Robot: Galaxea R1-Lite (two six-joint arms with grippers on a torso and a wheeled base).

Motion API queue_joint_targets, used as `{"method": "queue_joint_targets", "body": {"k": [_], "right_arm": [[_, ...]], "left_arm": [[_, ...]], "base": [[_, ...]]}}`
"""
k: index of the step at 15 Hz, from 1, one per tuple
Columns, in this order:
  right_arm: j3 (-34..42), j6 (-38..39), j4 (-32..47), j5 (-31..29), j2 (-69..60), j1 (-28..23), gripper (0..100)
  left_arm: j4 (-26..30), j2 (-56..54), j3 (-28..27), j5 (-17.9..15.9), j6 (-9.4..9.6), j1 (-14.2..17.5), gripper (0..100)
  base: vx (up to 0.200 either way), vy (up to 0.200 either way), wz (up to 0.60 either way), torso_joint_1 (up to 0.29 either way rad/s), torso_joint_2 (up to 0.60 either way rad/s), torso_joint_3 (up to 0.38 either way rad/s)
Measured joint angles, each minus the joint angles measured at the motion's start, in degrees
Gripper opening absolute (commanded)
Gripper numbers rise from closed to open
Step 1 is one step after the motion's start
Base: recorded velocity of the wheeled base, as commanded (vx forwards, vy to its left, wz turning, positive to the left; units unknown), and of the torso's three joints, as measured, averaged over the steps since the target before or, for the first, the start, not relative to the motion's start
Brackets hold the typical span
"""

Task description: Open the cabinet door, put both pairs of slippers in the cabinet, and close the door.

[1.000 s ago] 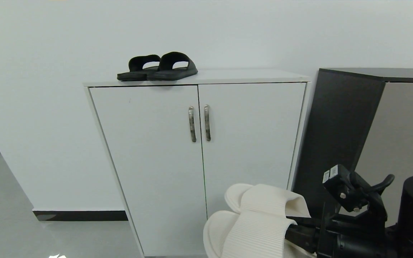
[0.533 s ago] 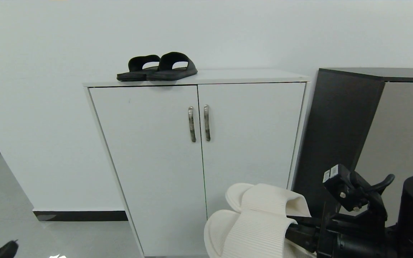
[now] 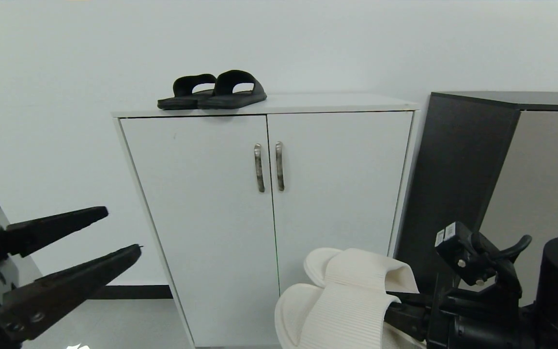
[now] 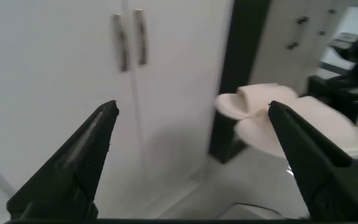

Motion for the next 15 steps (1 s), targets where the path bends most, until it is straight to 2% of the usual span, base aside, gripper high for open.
{"method": "queue_joint_targets", "body": {"k": [3,6,9,12,15], "right_arm": [[0.0,0.02,0.0,0.06,0.43,0.0,0],[0.11,0.02,0.0,0.27,0.83,-0.05,0],[0.12,0.0,0.0,0.3,0.95,0.0,0],[0.06,0.02,0.0,0.35,1.17,0.0,0],[0.01,0.02,0.0,0.3,1.46,0.0,0]], "left_arm": [[-4.22,7.55,-3.56,-0.04,-2.99,-5.75,100],[-8.29,16.81,-8.11,-1.16,-7.41,-8.29,100],[-8.96,25.69,-16.29,-8.83,-11.89,-8.92,100],[-7.97,33.35,-24.98,-10.46,-13.03,-8.29,100],[-4.17,39.02,-32.09,-9.56,-12.98,-7.8,100]], "base": [[0.0,0.0,0.0,0.0,0.0,0.0],[0.0,0.0,0.0,0.0,0.0,0.0],[0.0,0.0,0.0,0.0,0.0,0.0],[0.0,0.0,0.0,0.0,0.0,0.0],[0.0,0.0,0.0,0.0,0.0,0.0]]}}
